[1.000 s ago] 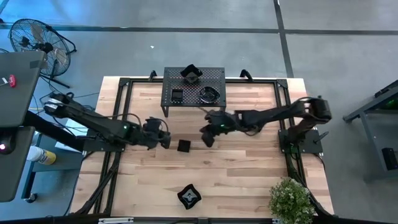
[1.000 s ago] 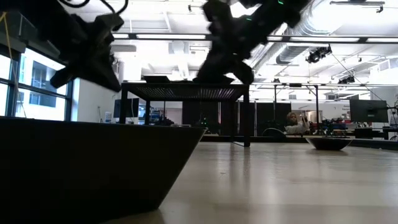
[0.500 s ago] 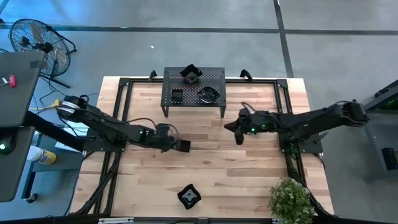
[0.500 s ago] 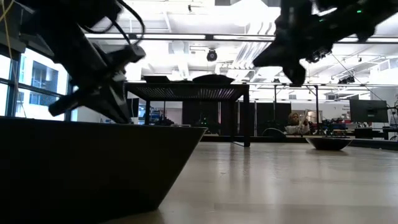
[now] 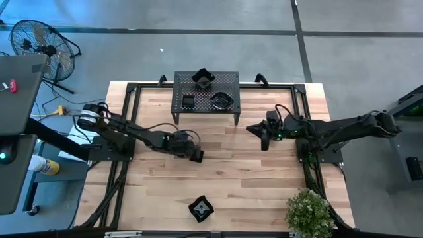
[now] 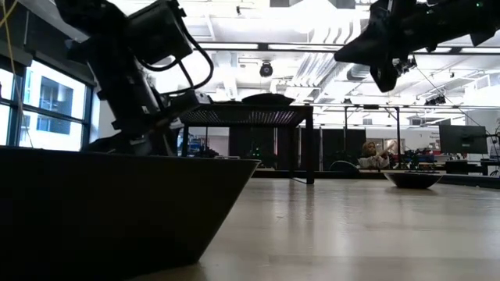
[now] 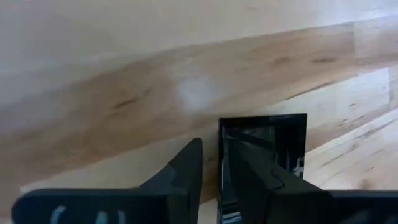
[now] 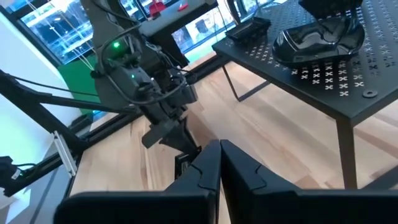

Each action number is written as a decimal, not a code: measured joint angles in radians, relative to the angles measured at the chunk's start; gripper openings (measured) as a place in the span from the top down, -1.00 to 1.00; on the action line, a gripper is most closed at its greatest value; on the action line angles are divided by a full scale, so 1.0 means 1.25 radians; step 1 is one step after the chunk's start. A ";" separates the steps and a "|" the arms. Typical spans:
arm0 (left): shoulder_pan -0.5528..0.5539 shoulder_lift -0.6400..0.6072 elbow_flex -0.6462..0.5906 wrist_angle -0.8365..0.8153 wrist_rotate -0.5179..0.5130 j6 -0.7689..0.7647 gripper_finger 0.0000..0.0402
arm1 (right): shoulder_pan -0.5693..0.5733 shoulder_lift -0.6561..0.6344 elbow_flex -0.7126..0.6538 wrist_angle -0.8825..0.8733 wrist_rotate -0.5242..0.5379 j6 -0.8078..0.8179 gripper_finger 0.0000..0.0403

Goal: Pick & Place Mini shaped plates
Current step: Stack the black square plate on top of the black square plate on the shelf, then stack the black leaf shaped plate on top of the black leaf shaped plate on the shelf, then stack the black distorted shaped plate on top of the black distorted shaped plate on the shelf

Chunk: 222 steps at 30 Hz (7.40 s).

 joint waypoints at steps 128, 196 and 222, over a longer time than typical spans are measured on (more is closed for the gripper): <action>0.363 -0.755 -0.054 -0.182 0.064 0.660 0.98 | -0.403 -0.007 0.121 -0.726 -0.074 0.368 0.98; 0.363 -0.764 -0.054 -0.147 0.169 0.793 0.98 | -0.491 0.794 1.258 -1.050 -0.412 -0.551 0.56; 0.292 -0.606 -0.053 -0.171 0.249 0.855 0.98 | -0.155 0.429 0.535 -0.208 -0.252 -0.298 0.98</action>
